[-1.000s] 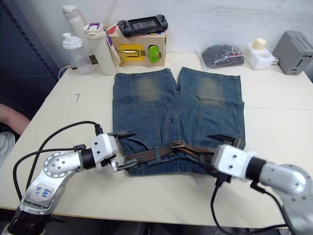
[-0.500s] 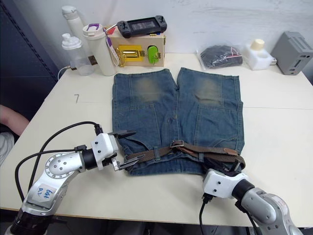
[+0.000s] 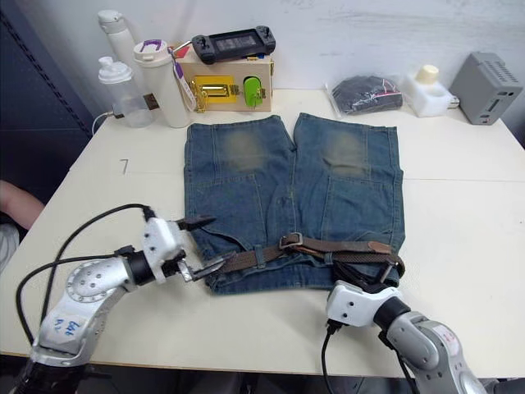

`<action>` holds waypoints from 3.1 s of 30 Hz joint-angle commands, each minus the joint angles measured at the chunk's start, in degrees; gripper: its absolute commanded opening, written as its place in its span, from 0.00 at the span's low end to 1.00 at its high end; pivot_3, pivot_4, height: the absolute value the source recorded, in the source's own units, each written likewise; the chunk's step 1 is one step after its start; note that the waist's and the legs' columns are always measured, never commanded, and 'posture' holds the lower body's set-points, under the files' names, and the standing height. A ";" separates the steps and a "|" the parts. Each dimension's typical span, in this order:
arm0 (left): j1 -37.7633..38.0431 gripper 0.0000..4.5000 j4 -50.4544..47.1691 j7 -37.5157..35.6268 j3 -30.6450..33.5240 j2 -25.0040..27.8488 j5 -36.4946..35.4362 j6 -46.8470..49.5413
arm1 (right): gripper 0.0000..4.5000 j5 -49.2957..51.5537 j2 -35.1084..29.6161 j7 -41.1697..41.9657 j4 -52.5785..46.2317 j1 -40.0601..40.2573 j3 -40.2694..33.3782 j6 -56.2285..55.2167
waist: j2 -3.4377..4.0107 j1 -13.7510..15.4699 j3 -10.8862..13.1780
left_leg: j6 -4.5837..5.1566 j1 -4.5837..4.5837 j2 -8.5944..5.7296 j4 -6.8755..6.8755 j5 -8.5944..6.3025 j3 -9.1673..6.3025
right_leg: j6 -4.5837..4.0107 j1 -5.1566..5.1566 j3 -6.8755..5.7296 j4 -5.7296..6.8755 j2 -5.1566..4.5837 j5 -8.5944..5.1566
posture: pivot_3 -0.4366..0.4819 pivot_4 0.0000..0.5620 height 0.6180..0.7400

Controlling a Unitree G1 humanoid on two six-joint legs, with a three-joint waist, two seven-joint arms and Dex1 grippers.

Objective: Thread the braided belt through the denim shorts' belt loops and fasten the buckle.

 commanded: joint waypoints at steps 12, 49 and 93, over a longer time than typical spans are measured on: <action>0.47 1.00 -6.31 -1.92 -6.42 5.24 6.81 -2.37 | 0.00 -1.97 1.78 0.72 0.52 0.65 3.67 -0.08 | -0.13 -0.05 -0.07 | -0.07 -0.01 0.01 0.01 -0.05 0.07 | -0.04 -0.09 0.03 0.09 0.00 -0.02 | 0.48 0.27 0.22; 8.60 0.01 9.42 10.99 -2.39 6.43 28.03 -11.03 | 0.00 -0.82 2.91 -0.07 1.36 1.33 -0.18 4.35 | -0.15 0.05 -0.13 | -0.08 -0.01 0.03 0.00 -0.07 0.14 | -0.07 -0.29 0.07 0.34 0.00 -0.04 | 0.48 0.27 0.22; 22.84 1.00 -6.12 -2.60 14.52 11.87 -12.63 -9.46 | 0.99 51.08 -16.83 31.93 0.91 -8.76 -27.55 31.92 | -0.13 1.06 0.15 | 0.02 -0.01 0.04 0.22 -0.24 -0.05 | -0.84 0.23 -0.16 -0.08 -0.07 -0.56 | 0.48 0.27 0.22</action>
